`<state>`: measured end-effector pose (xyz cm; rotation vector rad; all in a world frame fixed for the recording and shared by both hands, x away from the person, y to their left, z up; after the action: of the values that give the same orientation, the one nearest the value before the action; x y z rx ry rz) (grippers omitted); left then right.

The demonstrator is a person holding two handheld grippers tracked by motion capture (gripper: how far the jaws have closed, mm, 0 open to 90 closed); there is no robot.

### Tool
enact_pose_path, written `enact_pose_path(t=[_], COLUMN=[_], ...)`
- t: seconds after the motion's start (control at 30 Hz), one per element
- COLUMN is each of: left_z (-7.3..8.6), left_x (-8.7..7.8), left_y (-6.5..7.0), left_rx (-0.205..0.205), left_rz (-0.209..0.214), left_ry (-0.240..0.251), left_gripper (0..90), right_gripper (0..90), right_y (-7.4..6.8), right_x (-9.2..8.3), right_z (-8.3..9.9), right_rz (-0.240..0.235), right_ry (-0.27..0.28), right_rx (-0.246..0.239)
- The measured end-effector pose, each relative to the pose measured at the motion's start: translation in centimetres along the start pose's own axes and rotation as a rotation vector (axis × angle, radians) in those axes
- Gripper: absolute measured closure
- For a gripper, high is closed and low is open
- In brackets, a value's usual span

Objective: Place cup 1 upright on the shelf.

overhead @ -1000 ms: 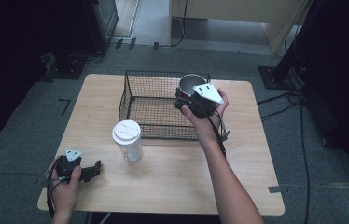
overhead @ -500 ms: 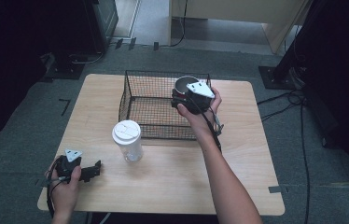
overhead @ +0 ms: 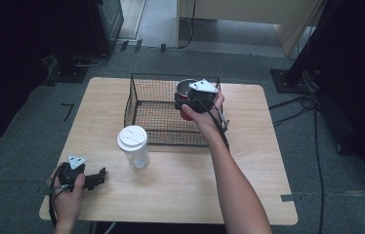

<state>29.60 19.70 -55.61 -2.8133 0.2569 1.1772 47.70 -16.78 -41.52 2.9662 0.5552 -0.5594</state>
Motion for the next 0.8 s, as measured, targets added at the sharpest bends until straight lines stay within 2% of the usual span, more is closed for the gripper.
enact_pose_path(t=[0.3,0.53,0.6,0.8], left_z=[0.0,0.0,0.0,0.0], left_x=[0.0,0.0,0.0,0.0], left_y=[0.0,0.0,0.0,0.0], left_rx=[0.000,0.000,0.001,0.003], left_rz=[0.000,0.000,0.001,0.003], left_ry=[0.000,0.000,0.000,0.000], left_gripper=[0.0,0.1,0.0,0.0], right_gripper=[7.4,7.4,7.4,7.4], right_y=[1.0,1.4,1.4,1.5], right_x=[2.5,4.2,4.8,5.7], right_z=[0.1,0.7,1.4,2.4], right_rz=[0.041,0.039,0.024,0.006], right_ry=[-0.060,-0.100,-0.129,-0.161], right_rx=[-0.010,-0.013,-0.011,-0.026])
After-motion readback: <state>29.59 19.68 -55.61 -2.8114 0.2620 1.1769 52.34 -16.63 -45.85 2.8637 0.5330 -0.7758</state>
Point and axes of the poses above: each handheld gripper's, and its own axes: x roughly forward along the jaws, z roughly out of its underside, y roughly to its right, the point moved 5 cm from there along x, roughly forward along the jaws, and after that the axes turned 1 degree about y, right-handed, at the moved point
